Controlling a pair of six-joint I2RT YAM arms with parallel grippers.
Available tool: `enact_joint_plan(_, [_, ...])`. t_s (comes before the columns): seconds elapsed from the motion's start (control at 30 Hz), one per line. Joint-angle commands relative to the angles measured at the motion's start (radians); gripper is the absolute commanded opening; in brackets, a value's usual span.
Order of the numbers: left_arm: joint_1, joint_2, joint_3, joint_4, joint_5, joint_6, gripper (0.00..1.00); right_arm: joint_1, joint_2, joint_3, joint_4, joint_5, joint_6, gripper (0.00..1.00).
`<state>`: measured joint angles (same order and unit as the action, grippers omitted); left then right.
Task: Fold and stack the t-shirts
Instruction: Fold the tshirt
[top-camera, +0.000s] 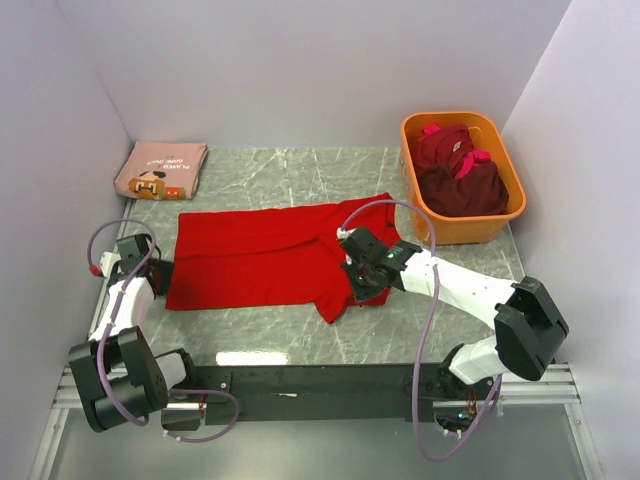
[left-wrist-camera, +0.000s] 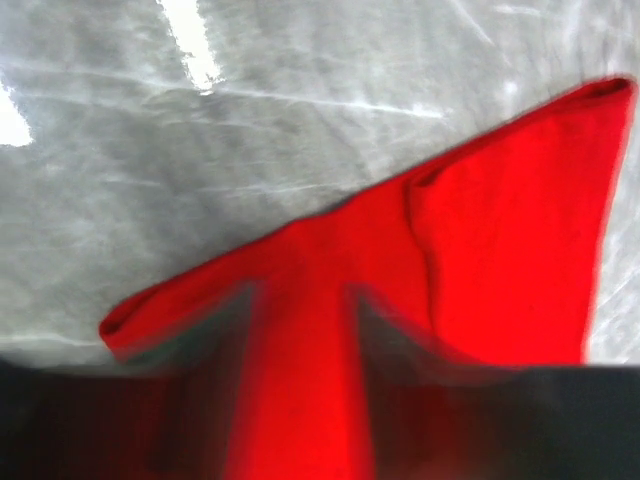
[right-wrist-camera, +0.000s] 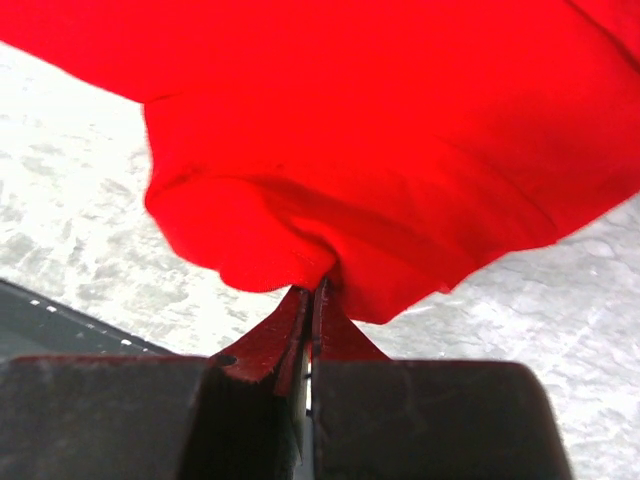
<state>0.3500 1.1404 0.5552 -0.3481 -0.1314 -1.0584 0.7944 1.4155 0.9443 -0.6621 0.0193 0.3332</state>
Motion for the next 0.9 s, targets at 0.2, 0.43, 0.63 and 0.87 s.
enact_joint_plan(0.2, [0.0, 0.007, 0.022, -0.146, -0.083, -0.055, 0.65, -0.026, 0.0, -0.016, 0.067, -0.076, -0.034, 0.0])
enact_joint_plan(0.43, [0.0, 0.054, -0.006, -0.181, -0.094, -0.049, 0.57, -0.046, 0.01, -0.021, 0.084, -0.097, -0.046, 0.0])
enact_joint_plan(0.63, [0.0, 0.133, -0.023, -0.118, -0.068, -0.055, 0.43, -0.054, 0.019, -0.025, 0.09, -0.108, -0.048, 0.0])
enact_joint_plan(0.87, [0.0, 0.205, -0.011, -0.092, -0.013, -0.031, 0.01, -0.055, 0.013, -0.025, 0.082, -0.088, -0.043, 0.0])
